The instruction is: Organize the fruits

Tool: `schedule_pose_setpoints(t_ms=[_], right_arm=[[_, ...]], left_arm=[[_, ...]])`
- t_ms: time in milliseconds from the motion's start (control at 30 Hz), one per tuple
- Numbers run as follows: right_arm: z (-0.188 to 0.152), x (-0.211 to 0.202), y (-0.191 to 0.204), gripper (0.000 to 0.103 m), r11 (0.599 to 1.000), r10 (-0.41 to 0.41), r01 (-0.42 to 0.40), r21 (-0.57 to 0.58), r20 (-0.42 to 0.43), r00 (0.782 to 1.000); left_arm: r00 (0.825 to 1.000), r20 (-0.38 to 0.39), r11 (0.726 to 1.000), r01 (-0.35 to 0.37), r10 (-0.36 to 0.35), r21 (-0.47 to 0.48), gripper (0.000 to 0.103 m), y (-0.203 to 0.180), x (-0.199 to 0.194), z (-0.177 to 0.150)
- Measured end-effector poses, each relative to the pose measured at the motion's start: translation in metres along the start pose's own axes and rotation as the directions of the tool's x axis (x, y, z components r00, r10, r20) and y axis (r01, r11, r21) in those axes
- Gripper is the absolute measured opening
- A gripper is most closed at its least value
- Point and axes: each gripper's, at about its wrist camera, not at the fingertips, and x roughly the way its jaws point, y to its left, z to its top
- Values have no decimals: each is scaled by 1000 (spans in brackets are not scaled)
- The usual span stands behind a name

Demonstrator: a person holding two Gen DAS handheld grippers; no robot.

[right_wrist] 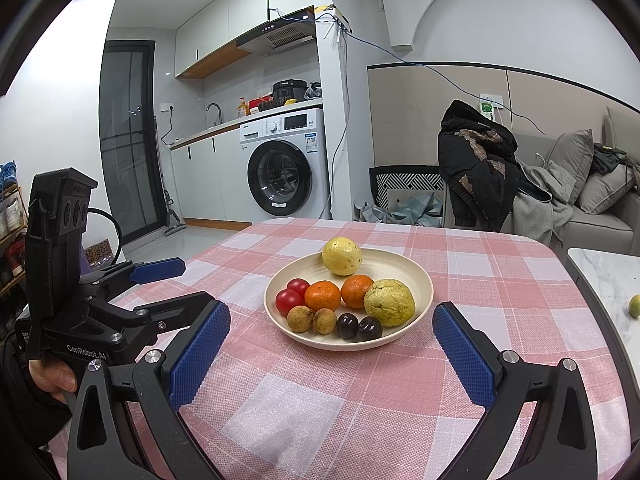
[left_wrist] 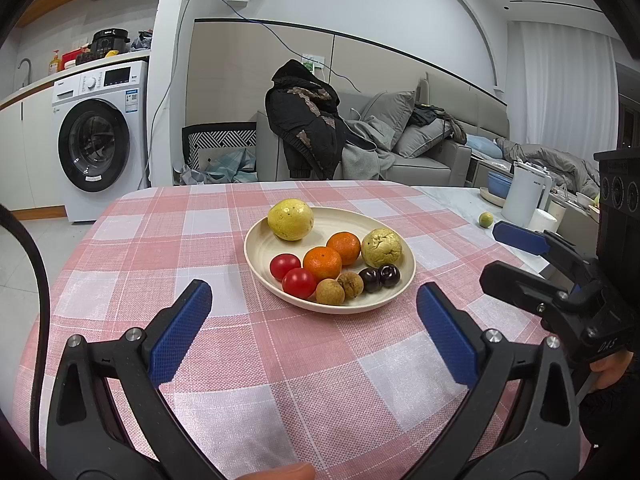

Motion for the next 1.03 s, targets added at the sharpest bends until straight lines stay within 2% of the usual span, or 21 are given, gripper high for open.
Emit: schedule_pose_setpoints(t_ms=[1033], right_arm=[[0, 0, 0, 103, 1000, 0, 0, 0, 0, 1000]], left_arm=[[1000, 11, 1000, -7, 7, -2, 102, 3, -3, 0]])
